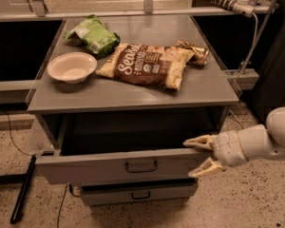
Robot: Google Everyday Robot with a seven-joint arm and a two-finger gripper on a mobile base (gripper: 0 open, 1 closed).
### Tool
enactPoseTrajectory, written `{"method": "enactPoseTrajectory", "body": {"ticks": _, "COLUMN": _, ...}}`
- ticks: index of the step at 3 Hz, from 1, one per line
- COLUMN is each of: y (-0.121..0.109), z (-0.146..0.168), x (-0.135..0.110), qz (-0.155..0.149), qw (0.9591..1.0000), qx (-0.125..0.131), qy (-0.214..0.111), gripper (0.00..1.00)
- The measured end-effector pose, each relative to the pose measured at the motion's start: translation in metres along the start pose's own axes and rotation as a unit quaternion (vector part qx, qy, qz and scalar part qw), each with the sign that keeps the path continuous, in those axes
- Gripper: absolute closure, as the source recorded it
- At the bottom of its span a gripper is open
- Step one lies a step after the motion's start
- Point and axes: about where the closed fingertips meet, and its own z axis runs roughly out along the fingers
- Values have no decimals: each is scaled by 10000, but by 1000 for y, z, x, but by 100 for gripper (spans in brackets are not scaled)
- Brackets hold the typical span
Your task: Open top drawer
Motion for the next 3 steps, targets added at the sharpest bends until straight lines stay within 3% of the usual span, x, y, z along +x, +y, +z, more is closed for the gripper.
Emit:
{"method": "enactPoseTrajectory", "body": {"ticks": 1, "y": 27, "z": 4, "x": 13, "qz": 49, "qw": 9996, "qx": -205, "qy": -165, "gripper": 5}}
{"method": "enactPoseTrajectory", "body": {"ticks": 3, "y": 24, "z": -3, "x": 3, "qz": 49, "qw": 9996, "qx": -206, "qy": -166, "gripper": 51}}
